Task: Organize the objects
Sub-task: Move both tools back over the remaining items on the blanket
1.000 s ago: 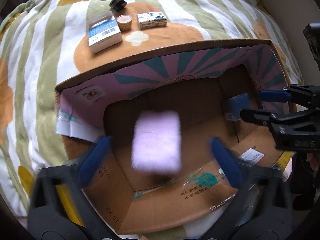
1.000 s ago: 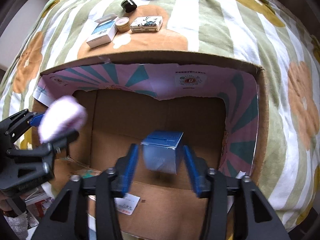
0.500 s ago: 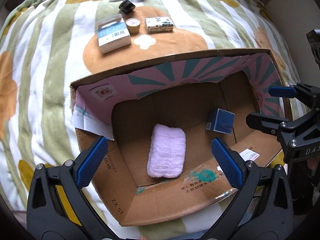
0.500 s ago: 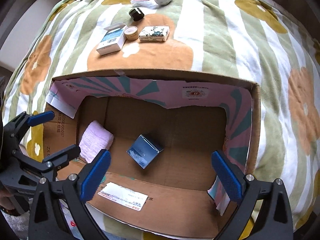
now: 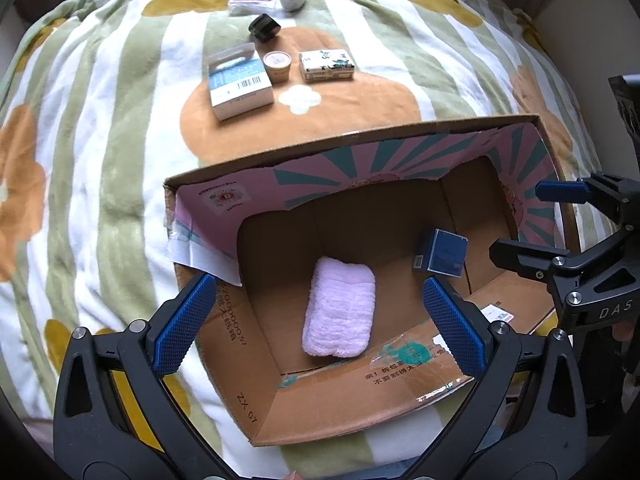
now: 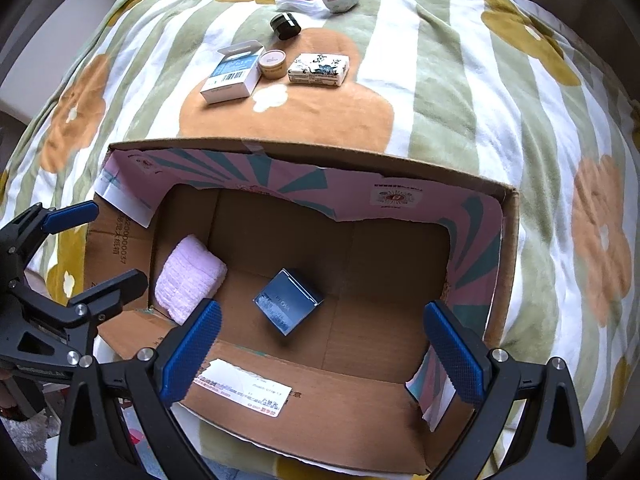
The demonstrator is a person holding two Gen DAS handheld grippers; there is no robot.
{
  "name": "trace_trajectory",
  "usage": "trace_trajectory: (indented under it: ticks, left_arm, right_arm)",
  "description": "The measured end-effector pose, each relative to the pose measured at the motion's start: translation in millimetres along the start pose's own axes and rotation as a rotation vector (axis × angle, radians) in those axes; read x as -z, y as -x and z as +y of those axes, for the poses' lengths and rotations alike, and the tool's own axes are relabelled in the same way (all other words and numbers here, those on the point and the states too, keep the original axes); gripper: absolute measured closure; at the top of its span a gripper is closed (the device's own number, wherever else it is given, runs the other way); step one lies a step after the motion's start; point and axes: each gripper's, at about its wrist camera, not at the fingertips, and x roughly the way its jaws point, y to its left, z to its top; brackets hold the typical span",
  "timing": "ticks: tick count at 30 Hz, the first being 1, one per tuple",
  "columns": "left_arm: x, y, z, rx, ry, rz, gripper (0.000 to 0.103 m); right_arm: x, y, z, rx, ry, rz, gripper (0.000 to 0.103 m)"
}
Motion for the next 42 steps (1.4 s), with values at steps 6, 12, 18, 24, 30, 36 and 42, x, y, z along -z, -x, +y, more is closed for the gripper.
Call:
trace_trajectory:
  ticks: [6, 12, 18, 24, 30, 36, 42]
  left_arm:
    - [-6.8, 10.3, 5.0, -0.001, 0.014, -0.031, 0.000]
    - [-17.1, 23.1, 13.3, -0.007, 0.049, -0.059, 0.000]
    - [-31.6, 30.1, 24.2, 0.000, 0.082, -0.075, 0.000]
    - [-53.0, 33.3, 33.8, 0.001, 0.096, -0.092, 0.000]
    - [-81.7, 29.0, 48.2, 0.006, 0.117, -0.093, 0.000]
    - [-108.3, 19.9, 63.7, 0.001, 0.136, -0.092, 0.000]
    - [-135.2, 3.6, 79.3, -0.004, 0.150, -0.076, 0.000]
  right_arm:
    - [-2.4, 7.3, 2.9, -0.020, 0.016, -0.026, 0.002]
    - [-10.6, 21.4, 5.2, -0.029, 0.063, -0.069, 0.002]
    - [-22.8, 37.1, 6.4, -0.047, 0.114, -0.123, 0.002]
    - [-42.6, 50.4, 8.2, -0.091, 0.156, -0.168, 0.002]
    - [-72.5, 60.2, 12.7, -0.121, 0.220, -0.207, 0.002]
    - [-108.1, 67.9, 14.5, -0.110, 0.293, -0.267, 0.002]
    - [-147.9, 66.7, 6.1, -0.149, 0.307, -0.311, 0.002]
